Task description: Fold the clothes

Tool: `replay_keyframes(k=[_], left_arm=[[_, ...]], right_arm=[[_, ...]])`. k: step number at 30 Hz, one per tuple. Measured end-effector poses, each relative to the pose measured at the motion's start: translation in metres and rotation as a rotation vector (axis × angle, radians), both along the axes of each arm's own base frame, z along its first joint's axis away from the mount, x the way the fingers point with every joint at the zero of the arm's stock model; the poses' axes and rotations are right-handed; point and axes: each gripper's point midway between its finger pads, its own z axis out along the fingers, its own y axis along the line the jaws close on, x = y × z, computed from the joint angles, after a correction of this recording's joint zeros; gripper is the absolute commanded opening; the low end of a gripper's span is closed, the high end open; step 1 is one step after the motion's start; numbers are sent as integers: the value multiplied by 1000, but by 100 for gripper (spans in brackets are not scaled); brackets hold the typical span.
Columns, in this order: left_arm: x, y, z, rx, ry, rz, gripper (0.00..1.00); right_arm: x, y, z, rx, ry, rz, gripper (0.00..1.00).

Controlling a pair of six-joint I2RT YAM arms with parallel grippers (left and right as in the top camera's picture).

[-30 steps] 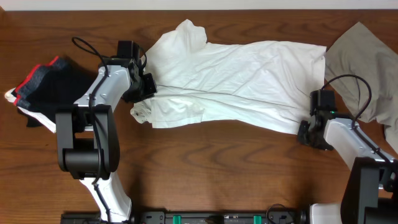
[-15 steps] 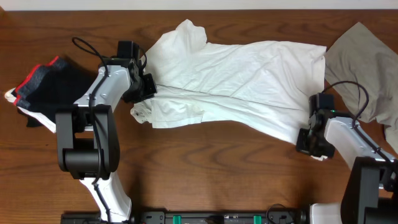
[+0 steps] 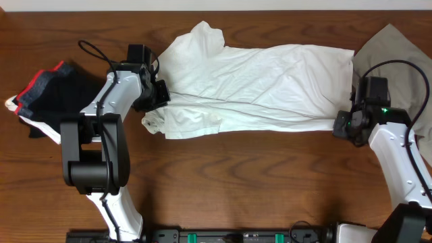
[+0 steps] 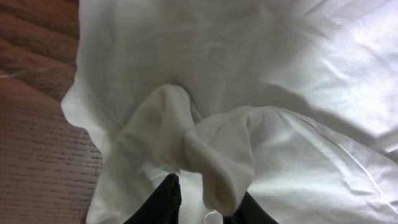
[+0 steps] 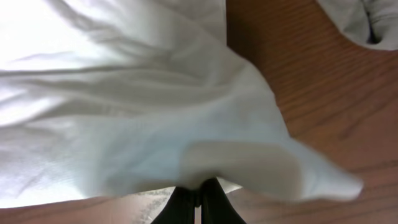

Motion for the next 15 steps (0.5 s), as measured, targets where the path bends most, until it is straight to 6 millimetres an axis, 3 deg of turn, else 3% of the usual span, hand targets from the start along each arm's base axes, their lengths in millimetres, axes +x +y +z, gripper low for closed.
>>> replay_keyframes(k=[7,15], left_arm=[[0,0,0,0,0,0,24],[0,0,0,0,0,0,24]], right_arm=[[10,-14,4,19,-58,-25,2],[35,-9,11,91,-170,21,2]])
